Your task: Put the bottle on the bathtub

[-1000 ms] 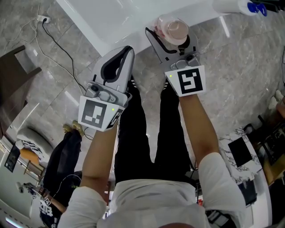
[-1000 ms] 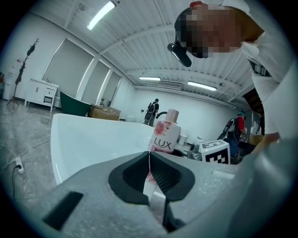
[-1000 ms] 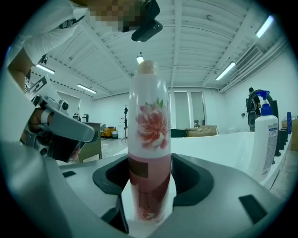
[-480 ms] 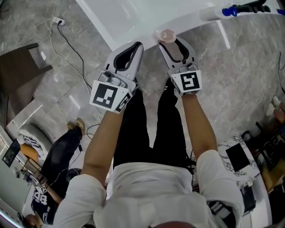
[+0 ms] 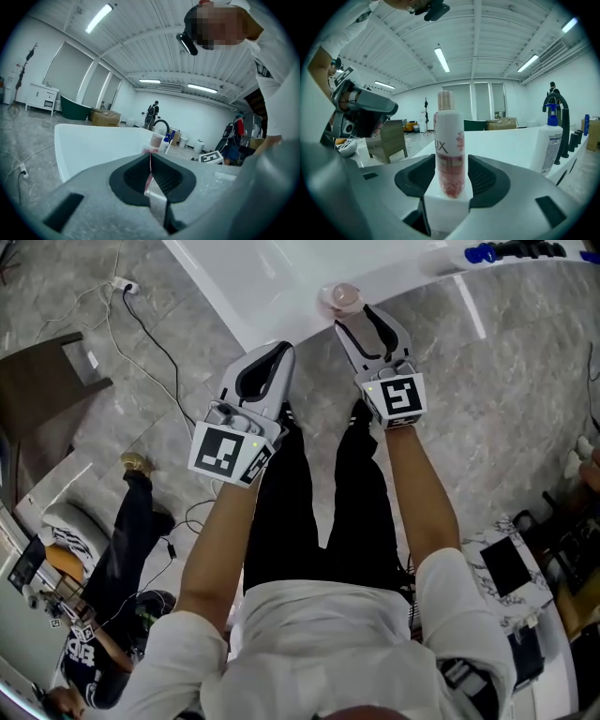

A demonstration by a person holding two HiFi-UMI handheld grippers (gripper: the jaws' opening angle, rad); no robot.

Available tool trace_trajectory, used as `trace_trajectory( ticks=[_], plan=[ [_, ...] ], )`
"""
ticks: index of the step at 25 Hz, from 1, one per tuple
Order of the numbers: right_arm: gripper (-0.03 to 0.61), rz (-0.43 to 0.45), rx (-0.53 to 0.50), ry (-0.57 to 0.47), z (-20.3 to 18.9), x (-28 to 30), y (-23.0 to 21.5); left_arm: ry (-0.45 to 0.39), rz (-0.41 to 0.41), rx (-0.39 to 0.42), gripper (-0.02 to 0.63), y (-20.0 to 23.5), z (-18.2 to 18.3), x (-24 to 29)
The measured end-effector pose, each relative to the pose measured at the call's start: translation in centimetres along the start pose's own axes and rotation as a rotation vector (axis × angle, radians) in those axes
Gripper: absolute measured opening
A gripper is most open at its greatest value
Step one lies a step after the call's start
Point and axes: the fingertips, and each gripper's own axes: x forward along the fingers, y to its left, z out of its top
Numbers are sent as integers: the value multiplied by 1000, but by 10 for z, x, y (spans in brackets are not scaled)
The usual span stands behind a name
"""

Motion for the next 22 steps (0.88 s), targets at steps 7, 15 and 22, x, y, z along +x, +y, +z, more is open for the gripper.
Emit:
trace_trajectory(
  ticks=[7,15,22],
  plan=[
    [210,-22,11,11,32,-46,-1,-22,28,-23,21,-2,19,-25],
    [167,7,-24,-125,201,-120,7,-99,4,67,21,-35,137,-59],
    [120,28,-79,-217,316,-201,20,-146,-15,131,21,-84,222,-111]
  ],
)
